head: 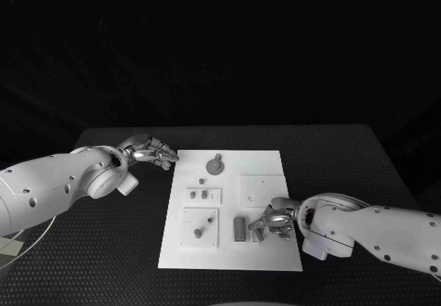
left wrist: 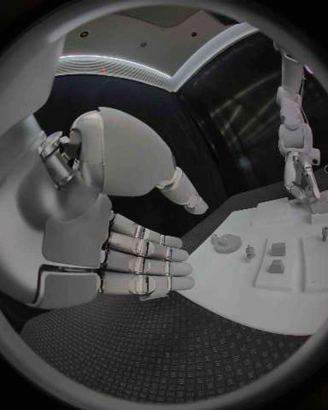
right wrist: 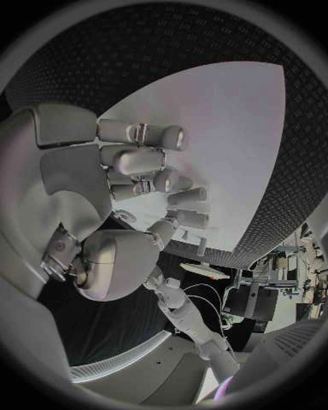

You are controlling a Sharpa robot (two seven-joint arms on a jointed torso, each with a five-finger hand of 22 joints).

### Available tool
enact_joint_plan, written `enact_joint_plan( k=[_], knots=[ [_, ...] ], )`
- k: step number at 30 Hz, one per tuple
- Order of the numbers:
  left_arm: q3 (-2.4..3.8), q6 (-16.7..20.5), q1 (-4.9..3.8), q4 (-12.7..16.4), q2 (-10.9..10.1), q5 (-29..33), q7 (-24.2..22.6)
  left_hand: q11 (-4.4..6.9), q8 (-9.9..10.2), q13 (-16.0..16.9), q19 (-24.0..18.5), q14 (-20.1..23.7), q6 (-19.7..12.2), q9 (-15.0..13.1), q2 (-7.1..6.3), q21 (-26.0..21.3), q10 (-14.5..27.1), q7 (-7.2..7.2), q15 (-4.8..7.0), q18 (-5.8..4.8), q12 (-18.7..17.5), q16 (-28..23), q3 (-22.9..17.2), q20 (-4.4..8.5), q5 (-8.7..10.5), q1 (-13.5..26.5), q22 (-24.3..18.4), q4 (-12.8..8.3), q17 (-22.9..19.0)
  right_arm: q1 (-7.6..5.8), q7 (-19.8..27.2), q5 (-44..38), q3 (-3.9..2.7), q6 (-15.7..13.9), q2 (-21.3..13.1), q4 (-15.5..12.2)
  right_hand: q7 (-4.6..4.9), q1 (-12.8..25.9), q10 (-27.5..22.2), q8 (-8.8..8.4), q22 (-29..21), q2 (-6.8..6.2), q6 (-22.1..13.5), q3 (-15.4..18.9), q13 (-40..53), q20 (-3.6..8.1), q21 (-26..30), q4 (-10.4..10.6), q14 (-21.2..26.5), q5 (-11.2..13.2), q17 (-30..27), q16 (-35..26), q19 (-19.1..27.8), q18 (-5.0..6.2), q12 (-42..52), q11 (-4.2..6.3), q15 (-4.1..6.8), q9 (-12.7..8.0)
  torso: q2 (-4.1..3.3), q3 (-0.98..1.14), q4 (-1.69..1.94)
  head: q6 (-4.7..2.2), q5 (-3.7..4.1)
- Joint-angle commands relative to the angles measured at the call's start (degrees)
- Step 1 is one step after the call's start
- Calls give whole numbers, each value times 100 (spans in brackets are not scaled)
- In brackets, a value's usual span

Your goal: Assemble the parts on the task board

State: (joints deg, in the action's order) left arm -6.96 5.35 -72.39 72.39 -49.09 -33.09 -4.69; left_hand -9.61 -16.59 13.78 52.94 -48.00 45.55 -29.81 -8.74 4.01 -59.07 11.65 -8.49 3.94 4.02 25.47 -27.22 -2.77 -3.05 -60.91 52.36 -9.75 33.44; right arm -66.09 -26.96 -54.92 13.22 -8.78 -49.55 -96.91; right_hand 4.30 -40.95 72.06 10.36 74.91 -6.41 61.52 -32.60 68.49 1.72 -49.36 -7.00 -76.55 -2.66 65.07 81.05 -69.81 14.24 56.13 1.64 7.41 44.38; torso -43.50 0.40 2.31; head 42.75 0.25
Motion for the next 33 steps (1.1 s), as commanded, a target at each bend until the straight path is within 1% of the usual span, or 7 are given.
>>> enact_joint_plan(
  k=[1,21,22,23,24,28,33],
  knots=[
    [2,-75,-6,10,5,1,-32,-16,-24,-5,-40,-24,-30,6,-2,7,-11,-13,-2,53,5,-40,-3,-5,22,34,-9,37,10,8,55,7,5,44,4,4,5,54,-22,28,59,1,25,-1,-2,54,15,36,-8,-13,5,4,2,76,-12,34,38,8,0,2,0,-1,-1],
    [0,-71,-6,11,-2,0,-31,-16,-24,-6,-40,-24,-30,7,-2,7,-11,-13,-2,54,5,-40,-3,-5,22,34,-9,38,10,8,122,-15,4,299,-11,-8,2,58,-20,32,60,7,31,-3,-2,56,14,37,-7,-13,3,3,1,76,-11,37,40,10,-1,2,2,8,-5],
    [0,-71,-6,11,-3,0,-31,-16,-24,-6,-40,-24,-30,7,-2,7,-11,-13,-2,54,5,-40,-3,-5,22,34,-9,38,11,8,126,-15,4,304,-14,-9,-41,-118,27,115,68,367,172,-154,6,83,-7,-17,-78,-20,114,56,-30,75,18,75,54,47,-1,2,2,8,-5],
    [0,-71,-6,11,-3,0,-31,-16,-24,-6,-40,-24,-30,7,-2,7,-11,-13,-2,54,5,-40,-3,-5,22,34,-9,38,11,8,129,-15,4,317,-17,-10,-48,-133,34,129,70,397,196,-164,7,85,-10,-25,-87,-21,129,63,-34,74,23,80,56,54,0,1,2,9,-5],
    [0,-70,-6,9,-3,0,-31,-16,-24,-6,-40,-24,-30,7,-2,7,-11,-14,-2,54,5,-40,-3,-4,21,33,-9,37,11,8,129,-15,4,321,-22,-16,-146,-157,131,309,104,541,499,-108,29,82,-67,-170,-180,-34,276,149,-72,63,88,154,81,140,0,1,2,9,-5],
    [0,-73,-6,10,-2,0,-31,-16,-25,-6,-41,-24,-30,7,-1,7,-11,-14,-2,54,5,-41,-4,-4,21,32,-9,37,11,8,129,-15,4,322,-37,-22,-187,0,171,331,124,684,519,49,32,71,-111,-388,-184,-13,305,181,-61,76,99,209,135,165,0,1,1,7,-6],
    [-1,-72,-6,10,-4,-1,-31,-16,-25,-6,-41,-24,-30,7,0,7,-11,-14,-2,54,5,-42,-4,-4,22,30,-9,36,13,8,132,-15,4,331,-46,-30,-191,103,189,336,118,719,527,82,41,71,-123,-472,-187,-13,322,192,-56,76,109,216,157,172,1,2,-2,8,-8]
  ],
)
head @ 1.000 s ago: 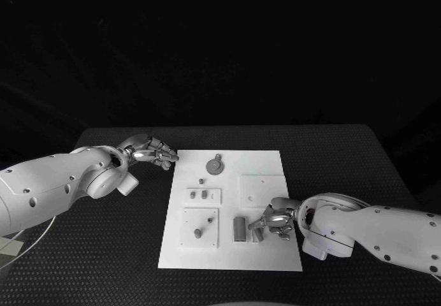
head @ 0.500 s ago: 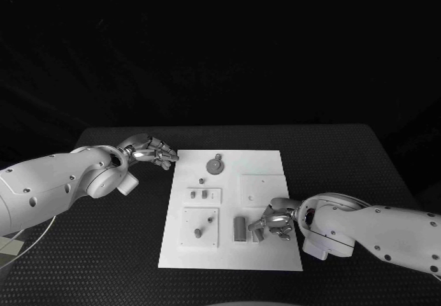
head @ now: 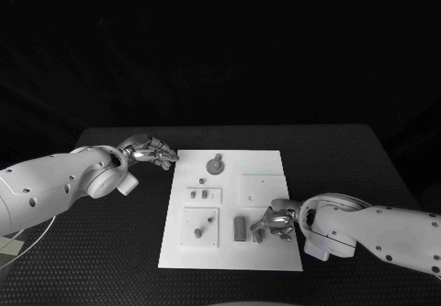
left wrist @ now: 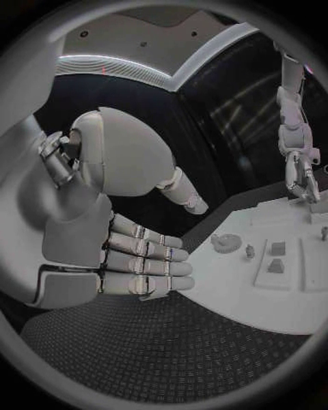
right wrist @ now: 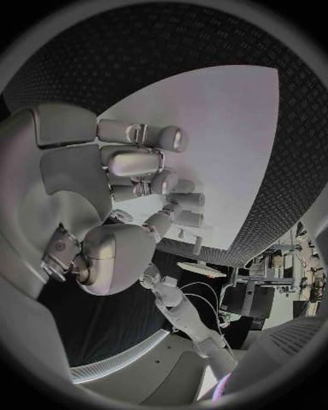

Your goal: Assemble the parts on the task board

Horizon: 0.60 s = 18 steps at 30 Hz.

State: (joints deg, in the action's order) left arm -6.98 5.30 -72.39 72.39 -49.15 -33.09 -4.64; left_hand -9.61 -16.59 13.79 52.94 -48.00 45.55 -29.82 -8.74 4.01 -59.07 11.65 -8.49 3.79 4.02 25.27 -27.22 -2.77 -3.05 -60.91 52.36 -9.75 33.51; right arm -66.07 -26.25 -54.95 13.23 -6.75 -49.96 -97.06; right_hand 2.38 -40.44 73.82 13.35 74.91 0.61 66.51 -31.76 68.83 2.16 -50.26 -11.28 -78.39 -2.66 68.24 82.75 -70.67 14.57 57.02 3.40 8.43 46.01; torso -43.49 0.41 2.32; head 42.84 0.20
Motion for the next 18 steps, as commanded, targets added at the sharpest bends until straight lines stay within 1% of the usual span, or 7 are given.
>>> enact_joint_plan(
  k=[1,7,9,13,18],
  knots=[
    [1,-67,-6,10,2,-1,-35,-16,-25,-8,-41,-24,-30,8,0,7,-11,-14,-2,69,5,-23,-4,-4,22,29,-9,36,6,7,62,-12,2,132,-5,-15,0,57,15,37,118,18,29,-2,9,27,-33,-49,-4,-13,8,23,30,43,22,41,57,10,0,2,-3,-1,-1],
    [1,-68,-6,7,3,-2,-36,-16,-26,-8,-41,-25,-30,8,0,7,-11,-14,-2,69,5,-24,-4,-4,22,28,-9,36,8,7,71,-1,2,85,-6,-18,-3,83,24,39,116,13,33,-1,13,29,-38,-73,-7,-13,14,27,29,43,28,43,62,12,-2,3,-1,0,0],
    [1,-68,-6,8,3,-3,-36,-16,-26,-9,-41,-25,-29,8,0,7,-11,-14,-2,69,5,-25,-4,-4,22,28,-9,36,9,7,86,-14,2,32,-3,-20,-4,85,26,39,115,18,34,-7,14,31,-39,-82,-7,-14,15,28,28,43,28,45,64,12,-2,2,-3,-5,1],
    [1,-69,-6,7,3,-3,-35,-16,-27,-9,-41,-25,-29,9,1,7,-11,-14,-2,69,5,-26,-4,-4,22,27,-9,36,10,7,124,-149,2,-79,3,-17,-7,67,26,39,114,52,34,-43,6,40,-48,-167,-4,-14,10,30,26,43,13,48,73,15,-2,2,-2,-1,2],
    [1,-69,-6,6,3,-3,-36,-16,-27,-10,-41,-26,-30,9,2,7,-11,-14,-2,69,5,-27,-4,-4,22,27,-9,37,12,7,139,-255,1,-281,4,-2,-6,73,24,37,113,58,32,-46,1,40,-49,-184,-4,-14,11,30,25,43,4,47,75,15,0,0,0,-5,4]
  ],
)
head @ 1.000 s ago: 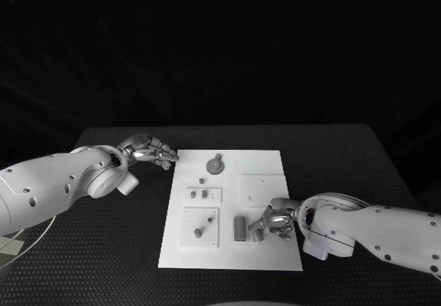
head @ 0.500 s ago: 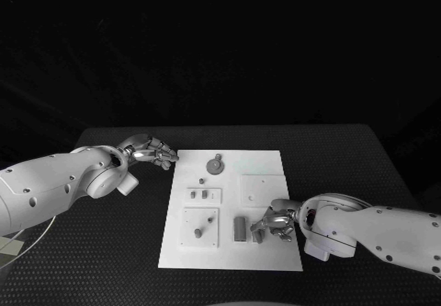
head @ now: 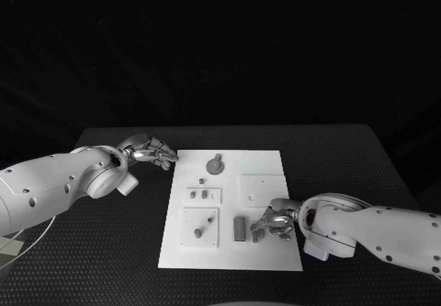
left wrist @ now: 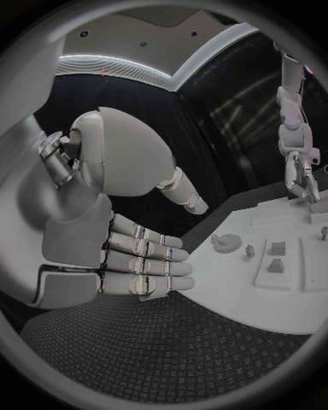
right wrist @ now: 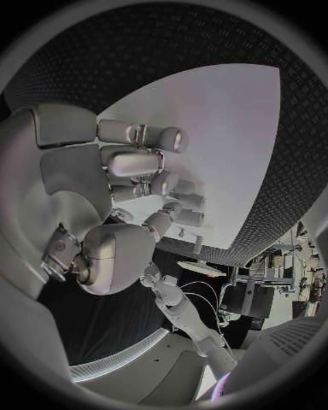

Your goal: Assemble the parts on the task board

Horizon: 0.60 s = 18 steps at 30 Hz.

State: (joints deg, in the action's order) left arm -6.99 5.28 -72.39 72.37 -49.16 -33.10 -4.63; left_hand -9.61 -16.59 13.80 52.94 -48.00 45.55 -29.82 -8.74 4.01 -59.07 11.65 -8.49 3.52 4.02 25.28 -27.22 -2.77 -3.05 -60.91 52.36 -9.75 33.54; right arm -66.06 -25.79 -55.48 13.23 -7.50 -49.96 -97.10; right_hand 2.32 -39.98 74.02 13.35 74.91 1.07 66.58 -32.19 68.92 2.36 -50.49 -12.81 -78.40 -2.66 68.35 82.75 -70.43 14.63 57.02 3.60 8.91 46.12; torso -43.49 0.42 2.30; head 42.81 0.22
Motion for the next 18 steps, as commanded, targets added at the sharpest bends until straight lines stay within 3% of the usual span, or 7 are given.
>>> enact_joint_plan(
  k=[1,12,14,18],
  knots=[
    [2,-68,-6,8,4,-3,-37,-16,-27,-10,-41,-26,-30,9,1,7,-11,-14,-2,96,5,-28,-3,-4,22,27,-9,37,8,6,94,-217,1,-227,4,3,1,27,2,37,113,12,24,-3,-9,20,-26,-31,-5,-14,2,31,1,37,1,27,27,5,0,-1,2,-2,2],
    [2,-73,-5,-2,7,-3,-39,-16,-28,-12,-41,-27,-31,11,4,7,-11,-14,-2,96,5,-32,-3,-4,22,26,-9,38,13,6,153,-242,0,-287,-19,42,5,83,-1,31,108,-30,16,4,-19,22,-28,-59,-1,-13,-3,31,-3,37,-17,24,33,4,-1,-1,2,4,8],
    [2,-72,-5,-2,6,-3,-37,-16,-28,-12,-41,-27,-31,11,4,7,-11,-14,-2,96,5,-33,-2,-4,22,26,-9,38,14,6,202,-255,0,-213,-38,39,4,100,0,29,105,-67,14,4,-20,24,-27,-71,-2,-13,-2,31,-5,37,-20,24,36,4,0,0,1,-1,9],
    [1,-72,-5,-2,2,-6,-38,-16,-28,-12,-41,-27,-31,11,5,7,-11,-14,-2,96,5,-34,-2,-5,22,26,-9,39,15,6,524,-140,0,209,-145,-50,4,113,3,27,102,-170,12,-9,-21,31,-28,-109,6,-14,-16,27,-10,37,-25,25,40,5,0,1,4,-3,10]
  ],
)
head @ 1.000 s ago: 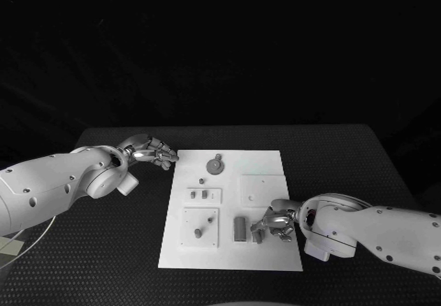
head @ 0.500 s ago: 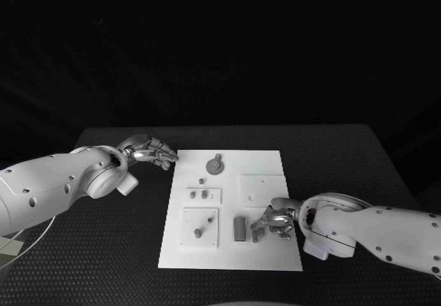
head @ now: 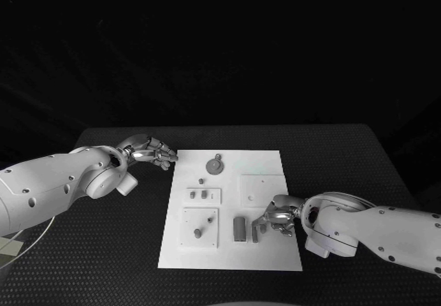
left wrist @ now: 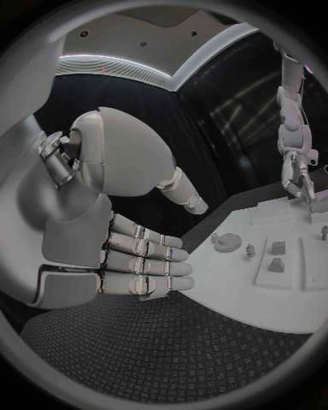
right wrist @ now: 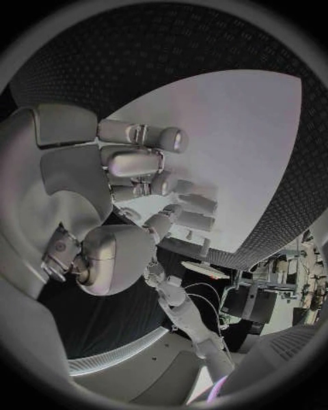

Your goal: Assemble the parts on the task board

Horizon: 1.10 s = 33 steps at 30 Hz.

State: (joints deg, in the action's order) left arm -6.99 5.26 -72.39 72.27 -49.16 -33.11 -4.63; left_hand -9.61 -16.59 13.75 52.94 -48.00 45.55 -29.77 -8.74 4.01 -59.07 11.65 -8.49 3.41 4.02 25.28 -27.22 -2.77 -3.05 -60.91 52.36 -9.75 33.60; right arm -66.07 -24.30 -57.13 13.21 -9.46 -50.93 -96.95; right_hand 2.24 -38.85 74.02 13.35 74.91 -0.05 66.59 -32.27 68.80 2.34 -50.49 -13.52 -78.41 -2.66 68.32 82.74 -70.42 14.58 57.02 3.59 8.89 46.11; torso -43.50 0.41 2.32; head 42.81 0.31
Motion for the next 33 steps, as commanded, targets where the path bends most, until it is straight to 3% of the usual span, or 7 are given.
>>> enact_joint_plan(
  k=[1,9,10,11,13,17,33],
  knots=[
    [2,-69,-5,6,1,-6,-37,-16,-28,-7,-41,-27,-31,6,5,7,-12,-14,-2,107,5,-34,-2,-5,22,26,-9,39,10,6,417,25,2,478,-67,-88,11,-1,3,26,100,-91,9,-9,-9,34,-26,-48,11,-14,-21,24,-10,42,-27,26,44,6,0,3,2,-3,2],
    [1,-67,-4,7,3,-6,-46,-16,-28,-7,-41,-27,-31,6,5,7,-11,-14,-2,107,5,-35,-2,-5,22,26,-9,39,10,6,371,-155,2,827,-192,-263,12,-14,2,23,97,-141,4,-27,-10,38,-23,-72,16,-14,-33,18,-11,42,-31,26,45,7,0,3,-4,4,6],
    [1,-67,-4,7,2,-11,-48,-16,-28,-8,-41,-27,-31,6,5,7,-11,-14,-2,107,5,-35,-2,-5,22,26,-9,39,10,6,363,-198,2,923,-192,-279,3,-338,1,20,107,-337,-12,-135,-4,78,-36,-253,17,-18,-36,21,-11,41,-27,38,55,12,0,4,-5,3,7],
    [1,-67,-4,7,2,-28,-51,-16,-28,-8,-42,-27,-31,7,5,7,-12,-14,-2,108,5,-35,-2,-4,22,24,-9,37,11,6,351,-286,2,1072,-189,-297,14,-548,3,24,102,-494,-14,-193,-7,83,-43,-283,17,-12,-44,16,-32,42,-33,26,57,19,1,4,-6,0,7],
    [1,-71,-4,7,1,-33,-52,-15,-30,-9,-43,-28,-32,8,0,7,-11,-15,0,110,5,-39,-5,-2,22,-1,-9,19,16,7,340,-548,2,1322,-172,-315,22,-596,2,20,93,-546,-24,-199,-12,70,-37,-269,25,-13,-66,5,-40,42,-42,17,50,21,1,4,-6,5,9],
    [1,-74,-4,8,4,-33,-56,-15,-30,-10,-44,-29,-32,8,-2,7,-11,-15,0,109,6,-40,-5,-3,22,-5,-9,15,18,7,306,-794,3,1433,-157,-308,34,-648,-7,10,81,-631,-44,-207,-23,45,-17,-235,36,-14,-101,-16,-39,42,-63,5,35,23,0,2,-5,14,12],
    [1,-79,-4,5,5,-33,-51,-16,-32,-11,-42,-31,-32,9,0,8,-13,-14,-1,108,6,-44,-2,-4,22,-10,-9,10,23,25,191,-1131,4,1277,-40,-193,39,-620,1,9,71,-645,-43,-210,-30,18,2,-70,22,-13,-97,-16,-55,42,-75,-1,24,29,-1,2,1,19,21]
  ],
)
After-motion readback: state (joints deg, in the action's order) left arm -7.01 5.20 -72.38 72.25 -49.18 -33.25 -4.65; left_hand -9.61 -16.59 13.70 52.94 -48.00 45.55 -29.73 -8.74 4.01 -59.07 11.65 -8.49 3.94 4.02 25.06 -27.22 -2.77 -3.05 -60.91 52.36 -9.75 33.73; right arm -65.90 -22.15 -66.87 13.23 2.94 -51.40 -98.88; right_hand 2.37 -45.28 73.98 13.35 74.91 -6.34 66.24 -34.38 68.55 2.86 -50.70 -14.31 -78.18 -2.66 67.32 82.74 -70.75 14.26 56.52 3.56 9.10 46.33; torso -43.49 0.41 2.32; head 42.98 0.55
